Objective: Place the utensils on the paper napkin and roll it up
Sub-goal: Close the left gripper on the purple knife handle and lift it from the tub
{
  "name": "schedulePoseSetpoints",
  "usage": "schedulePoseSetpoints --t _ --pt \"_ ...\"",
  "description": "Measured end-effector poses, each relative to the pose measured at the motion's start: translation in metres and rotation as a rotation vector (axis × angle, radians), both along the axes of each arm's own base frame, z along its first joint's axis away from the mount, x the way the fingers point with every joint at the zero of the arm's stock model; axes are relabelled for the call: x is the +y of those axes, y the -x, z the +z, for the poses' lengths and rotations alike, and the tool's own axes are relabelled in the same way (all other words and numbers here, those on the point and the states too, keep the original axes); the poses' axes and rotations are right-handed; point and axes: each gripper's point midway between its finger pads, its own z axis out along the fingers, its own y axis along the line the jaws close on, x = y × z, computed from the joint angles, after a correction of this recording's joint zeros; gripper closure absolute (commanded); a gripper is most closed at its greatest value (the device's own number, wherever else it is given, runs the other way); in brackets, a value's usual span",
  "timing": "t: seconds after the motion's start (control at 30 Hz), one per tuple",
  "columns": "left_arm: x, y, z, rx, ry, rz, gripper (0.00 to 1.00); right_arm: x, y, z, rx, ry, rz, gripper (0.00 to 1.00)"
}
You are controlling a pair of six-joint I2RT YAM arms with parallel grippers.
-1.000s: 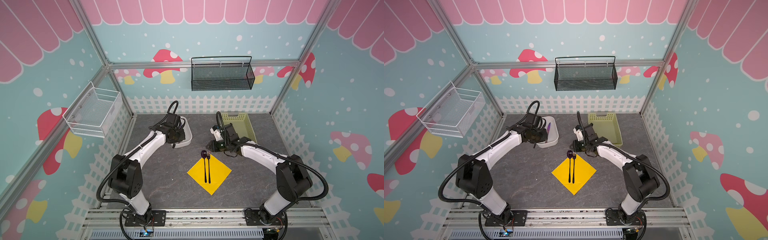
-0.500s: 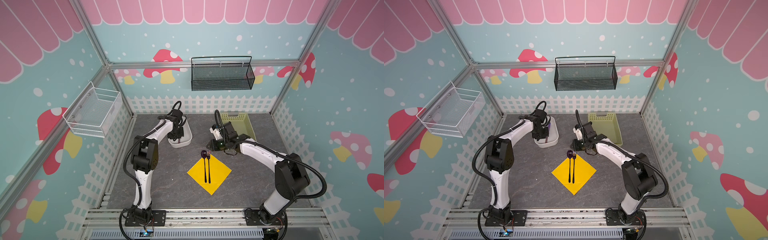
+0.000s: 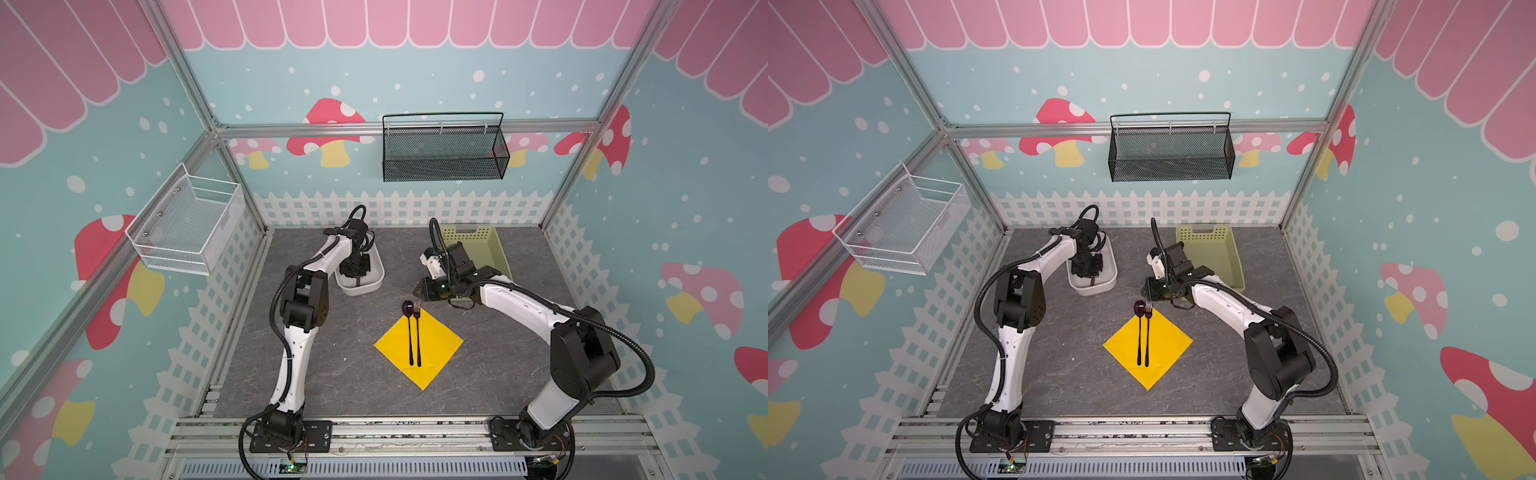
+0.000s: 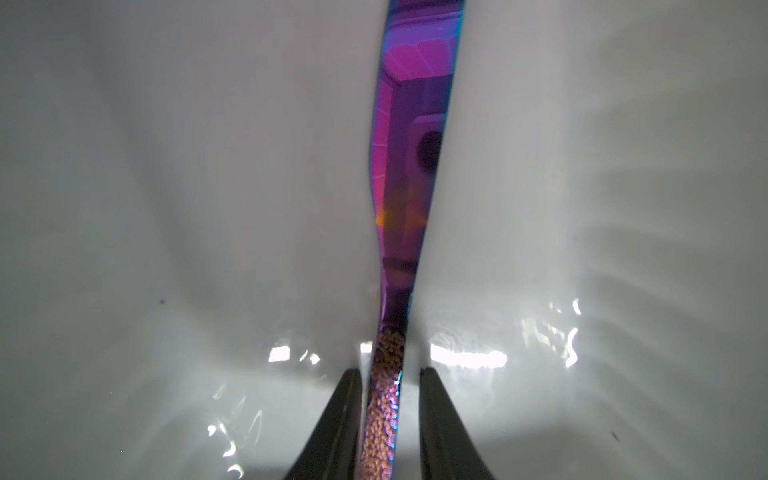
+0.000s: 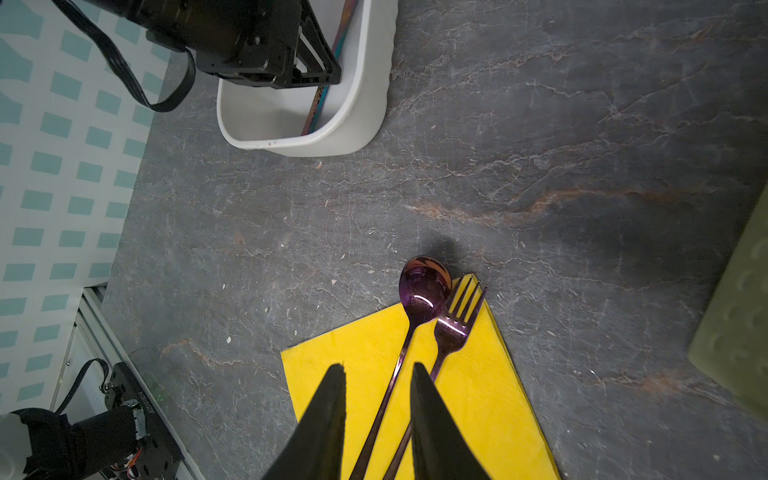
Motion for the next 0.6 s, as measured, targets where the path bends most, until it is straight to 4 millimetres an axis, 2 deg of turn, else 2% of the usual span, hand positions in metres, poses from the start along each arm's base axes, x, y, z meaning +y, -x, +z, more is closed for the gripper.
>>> schedulePoseSetpoints --t 0.33,0.43,0.5,0.6 --pt "0.005 0.005 -0.005 0.031 -0.054 -0.021 0.77 -0.001 0.001 0.000 0.004 0.009 0.000 0.70" --pt "0.004 0.008 -0.005 0.041 -0.059 -0.028 0.80 0.000 -0.001 0.003 -0.003 0.006 0.000 0.70" --pt "0.003 0.009 -0.005 0.046 -0.060 -0.032 0.87 0.000 -0.002 0.004 -0.008 0.005 0.001 0.70" --pt "0.003 0.010 -0.005 0.046 -0.062 -0.043 0.90 -0.001 -0.002 0.004 -0.009 0.008 0.001 0.70"
